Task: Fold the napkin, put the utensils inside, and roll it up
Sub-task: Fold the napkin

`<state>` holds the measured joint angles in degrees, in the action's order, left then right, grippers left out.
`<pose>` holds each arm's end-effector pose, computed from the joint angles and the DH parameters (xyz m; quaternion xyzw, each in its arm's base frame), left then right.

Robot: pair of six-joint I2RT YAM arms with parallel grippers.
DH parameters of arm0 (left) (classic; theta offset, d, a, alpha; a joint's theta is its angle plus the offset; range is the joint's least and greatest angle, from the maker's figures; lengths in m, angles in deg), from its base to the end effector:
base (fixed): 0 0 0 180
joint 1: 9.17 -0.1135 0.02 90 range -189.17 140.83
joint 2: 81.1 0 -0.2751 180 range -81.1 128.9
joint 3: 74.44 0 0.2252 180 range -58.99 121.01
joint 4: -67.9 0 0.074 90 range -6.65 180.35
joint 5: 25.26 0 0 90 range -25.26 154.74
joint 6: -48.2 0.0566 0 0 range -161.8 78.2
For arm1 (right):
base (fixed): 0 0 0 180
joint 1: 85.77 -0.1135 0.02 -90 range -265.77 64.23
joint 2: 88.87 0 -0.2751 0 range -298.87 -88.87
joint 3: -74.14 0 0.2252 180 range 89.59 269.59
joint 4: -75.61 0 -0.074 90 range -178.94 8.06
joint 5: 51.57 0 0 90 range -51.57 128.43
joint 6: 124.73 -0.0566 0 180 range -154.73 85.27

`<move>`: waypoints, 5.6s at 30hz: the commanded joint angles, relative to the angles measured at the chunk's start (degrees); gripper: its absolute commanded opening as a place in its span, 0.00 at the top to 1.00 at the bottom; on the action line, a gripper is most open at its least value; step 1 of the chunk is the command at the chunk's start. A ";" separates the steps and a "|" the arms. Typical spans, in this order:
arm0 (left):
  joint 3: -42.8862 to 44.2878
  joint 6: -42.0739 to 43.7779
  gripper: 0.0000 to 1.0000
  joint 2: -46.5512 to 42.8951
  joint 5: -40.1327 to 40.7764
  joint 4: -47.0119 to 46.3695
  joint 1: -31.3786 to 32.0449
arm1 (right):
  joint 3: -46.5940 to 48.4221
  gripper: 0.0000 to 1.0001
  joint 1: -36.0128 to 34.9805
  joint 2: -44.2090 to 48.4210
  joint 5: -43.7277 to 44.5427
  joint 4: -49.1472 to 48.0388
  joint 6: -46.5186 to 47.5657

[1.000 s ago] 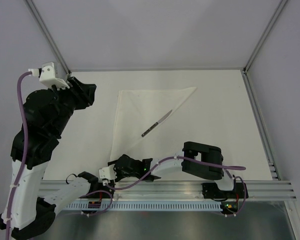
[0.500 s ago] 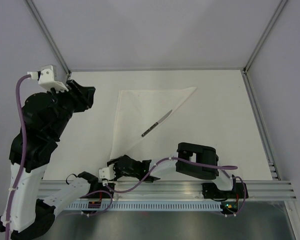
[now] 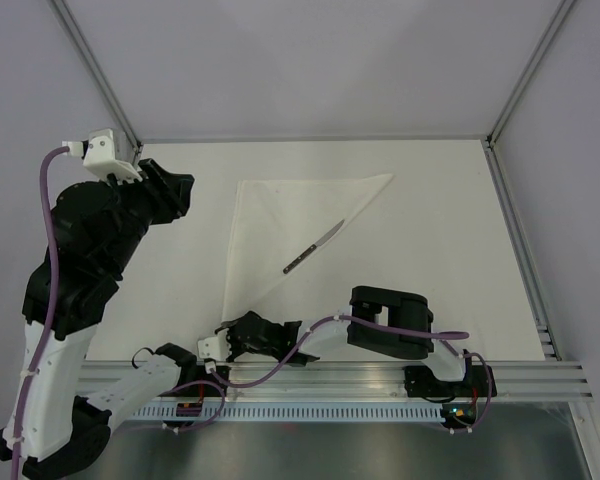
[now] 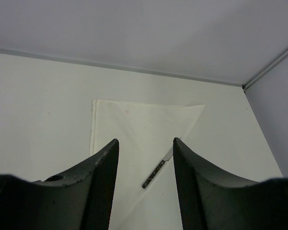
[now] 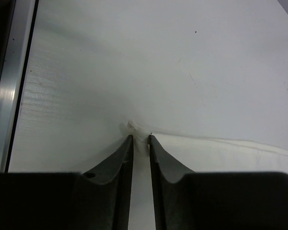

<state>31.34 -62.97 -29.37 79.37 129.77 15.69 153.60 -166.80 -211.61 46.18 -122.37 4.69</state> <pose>0.1053 -0.0330 0.4943 -0.0596 0.7499 -0.1665 0.6375 0.0778 0.4436 0.1349 -0.7136 0.4499 0.1363 0.5193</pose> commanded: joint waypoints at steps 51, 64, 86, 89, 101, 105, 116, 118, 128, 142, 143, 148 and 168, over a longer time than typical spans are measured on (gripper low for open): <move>-6.73 -0.98 0.51 9.80 -12.61 -11.87 0.10 | 8.94 1.00 33.65 15.51 4.92 33.25 -29.22; -16.66 -5.01 0.52 12.34 -18.06 -19.68 0.10 | 9.03 1.00 44.12 13.84 1.30 36.51 -32.65; -29.24 -10.12 0.53 32.82 -25.53 -34.11 4.40 | 8.85 0.96 49.48 10.33 -1.15 37.65 -33.97; -29.76 -10.30 0.53 34.84 -25.79 -35.16 4.93 | 9.99 0.83 50.18 9.98 -1.94 39.05 -34.23; -30.47 -10.82 0.52 38.45 -27.20 -37.71 5.46 | 17.72 0.48 57.30 8.48 -6.33 45.64 -35.46; -30.73 -10.82 0.52 38.54 -27.29 -37.97 5.64 | 24.21 0.45 62.57 6.46 -10.38 49.86 -38.09; -30.73 -10.56 0.52 38.72 -28.34 -38.33 5.81 | 40.40 0.39 76.90 -3.73 -25.05 59.53 -49.78; -30.73 -10.47 0.52 38.63 -28.34 -38.33 5.72 | 41.46 0.39 78.56 -5.31 -26.81 59.62 -51.80; -30.56 -10.12 0.52 38.63 -28.61 -38.06 5.81 | 44.01 0.43 82.97 -11.20 -33.85 56.99 -59.53; -30.65 -9.42 0.52 38.36 -28.08 -36.66 5.81 | 43.40 0.58 83.85 -15.16 -38.15 47.76 -68.24; -30.65 -9.50 0.52 38.45 -28.08 -36.74 5.81 | 42.87 0.64 83.93 -15.16 -38.85 47.06 -68.60; -30.73 -9.51 0.52 38.54 -28.08 -36.66 5.81 | 41.73 0.75 83.93 -13.58 -40.27 42.05 -70.71; -34.33 -20.75 0.48 27.48 -22.29 -37.98 4.32 | 28.29 0.92 68.66 8.82 -40.10 43.88 -37.88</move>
<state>-2.50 -78.35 4.20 54.11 93.46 20.98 184.06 -92.58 -208.09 6.05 -79.97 -46.39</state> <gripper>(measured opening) 0.516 0.087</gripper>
